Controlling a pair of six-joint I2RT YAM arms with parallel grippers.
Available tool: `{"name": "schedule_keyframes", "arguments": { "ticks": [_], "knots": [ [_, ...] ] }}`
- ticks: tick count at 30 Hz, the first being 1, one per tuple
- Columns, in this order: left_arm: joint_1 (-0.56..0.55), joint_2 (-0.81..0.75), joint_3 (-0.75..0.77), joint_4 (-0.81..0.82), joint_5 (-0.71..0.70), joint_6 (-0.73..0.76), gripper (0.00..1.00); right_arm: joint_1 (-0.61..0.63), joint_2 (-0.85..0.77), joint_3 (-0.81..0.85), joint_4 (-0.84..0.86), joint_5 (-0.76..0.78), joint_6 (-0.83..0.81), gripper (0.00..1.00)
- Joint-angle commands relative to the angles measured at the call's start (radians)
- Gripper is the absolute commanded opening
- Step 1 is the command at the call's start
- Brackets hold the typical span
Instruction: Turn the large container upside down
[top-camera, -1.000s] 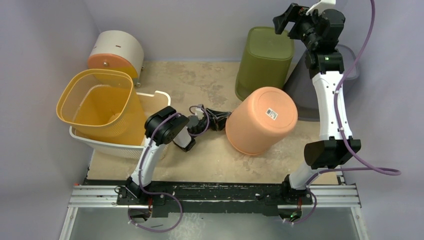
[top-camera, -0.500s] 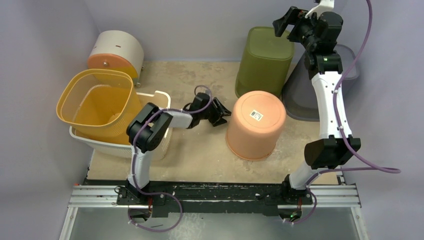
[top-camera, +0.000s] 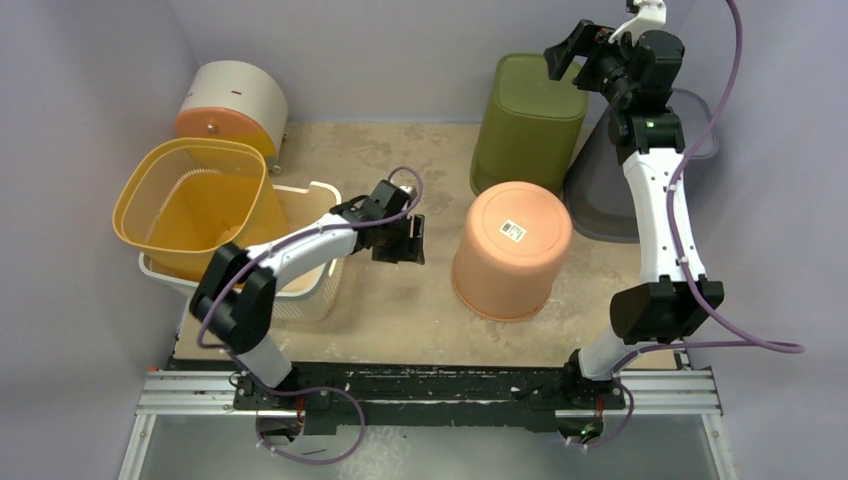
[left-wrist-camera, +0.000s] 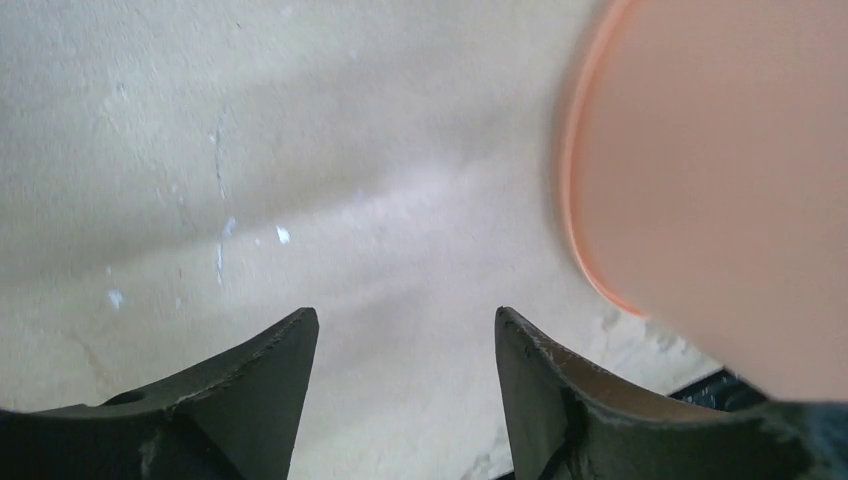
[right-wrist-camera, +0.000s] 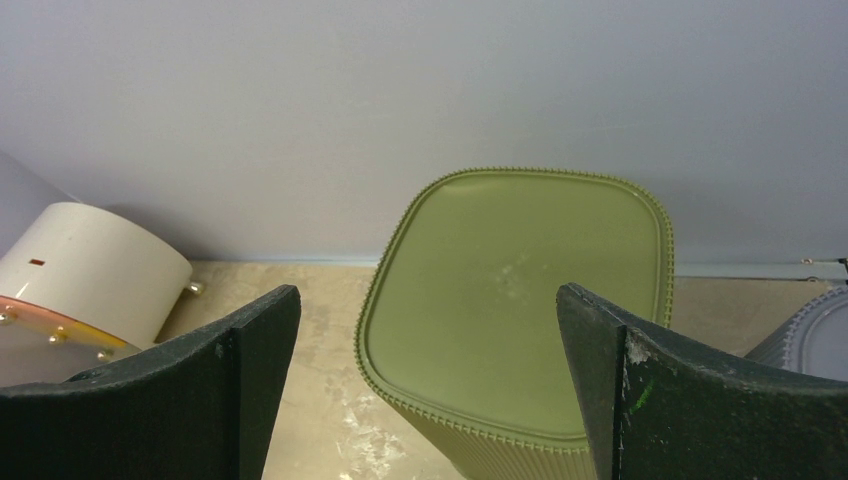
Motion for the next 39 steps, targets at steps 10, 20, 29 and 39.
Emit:
{"name": "schedule_keyframes", "arguments": {
  "ticks": [10, 20, 29, 39],
  "knots": [
    [-0.189, 0.058, 0.126, 0.185, -0.078, 0.176, 0.65, -0.005, -0.057, 0.007, 0.032, -0.030, 0.007, 1.00],
    [-0.250, 0.195, 0.328, 0.392, 0.126, 0.088, 0.67, -0.013, -0.077, 0.003, 0.023, 0.006, -0.012, 1.00],
    [-0.361, 0.529, 0.754, 0.408, 0.273, -0.032, 0.68, -0.025, -0.044, 0.049, 0.013, 0.002, -0.035, 1.00],
    [-0.309, 0.384, 0.647, 0.204, 0.095, 0.054, 0.70, -0.023, -0.165, -0.191, 0.020, -0.012, -0.032, 1.00]
  ]
}}
